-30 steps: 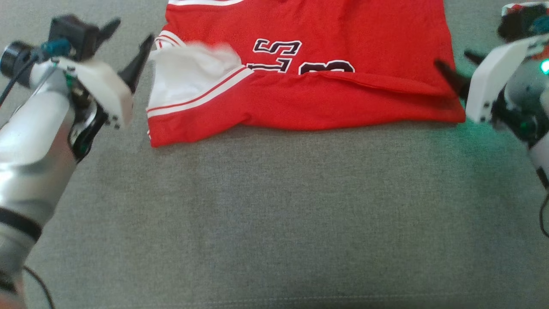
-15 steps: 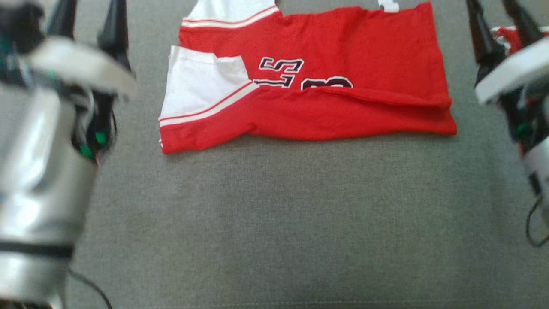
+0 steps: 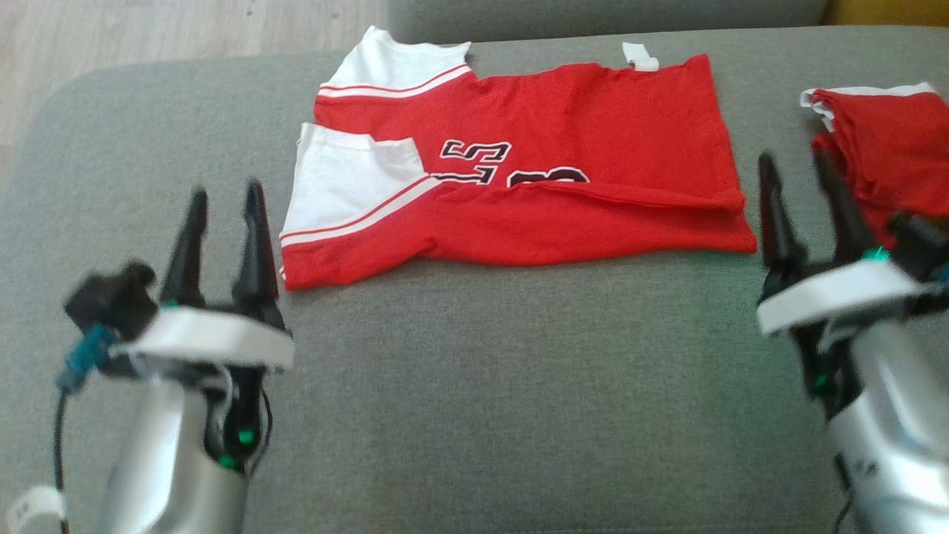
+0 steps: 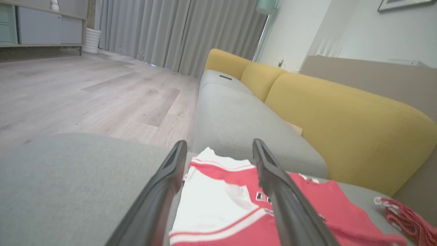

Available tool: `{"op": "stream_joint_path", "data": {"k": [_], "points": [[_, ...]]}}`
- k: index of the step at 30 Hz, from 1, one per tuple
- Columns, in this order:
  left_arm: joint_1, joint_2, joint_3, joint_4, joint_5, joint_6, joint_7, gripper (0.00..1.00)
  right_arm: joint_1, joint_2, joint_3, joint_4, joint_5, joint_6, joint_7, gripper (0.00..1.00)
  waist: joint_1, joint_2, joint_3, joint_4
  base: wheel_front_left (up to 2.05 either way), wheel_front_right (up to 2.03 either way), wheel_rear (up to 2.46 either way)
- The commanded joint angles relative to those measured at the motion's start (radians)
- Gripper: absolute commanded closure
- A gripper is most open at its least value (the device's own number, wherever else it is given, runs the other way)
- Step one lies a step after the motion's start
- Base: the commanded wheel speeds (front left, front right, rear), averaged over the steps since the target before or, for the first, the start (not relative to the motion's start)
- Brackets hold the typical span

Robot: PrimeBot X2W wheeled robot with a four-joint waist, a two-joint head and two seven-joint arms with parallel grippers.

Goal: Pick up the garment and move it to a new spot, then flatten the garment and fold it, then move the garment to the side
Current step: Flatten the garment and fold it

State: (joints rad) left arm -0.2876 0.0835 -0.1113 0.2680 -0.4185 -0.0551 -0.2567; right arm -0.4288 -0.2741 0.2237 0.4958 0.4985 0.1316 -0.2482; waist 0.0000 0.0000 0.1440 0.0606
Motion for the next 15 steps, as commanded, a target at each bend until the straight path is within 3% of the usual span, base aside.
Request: {"op": "stream_joint_path", "data": {"k": [1, 9, 15], "points": [[-0.021, 0.010, 0.047, -0.026, 0.016, -0.007, -0.005, 0.00, 0.009, 0.016, -0.001, -0.041, -0.018, -0.001, -0.012, 0.00, 0.0000, 0.0000, -0.004, -0.005, 0.00, 0.00, 0.00], [0.012, -0.018, 0.094, 0.007, 0.082, -0.040, -0.005, 0.00, 0.097, 0.102, -0.050, -0.115, -0.119, -0.001, -0.002, 0.00, 0.0000, 0.0000, 0.012, -0.038, 0.00, 0.00, 0.00], [-0.008, -0.023, 0.104, 0.058, 0.136, -0.053, -0.005, 0.00, 0.112, 0.126, -0.053, -0.160, -0.157, -0.001, 0.020, 0.00, 0.0000, 0.0000, 0.024, -0.057, 0.00, 0.00, 0.00]]}}
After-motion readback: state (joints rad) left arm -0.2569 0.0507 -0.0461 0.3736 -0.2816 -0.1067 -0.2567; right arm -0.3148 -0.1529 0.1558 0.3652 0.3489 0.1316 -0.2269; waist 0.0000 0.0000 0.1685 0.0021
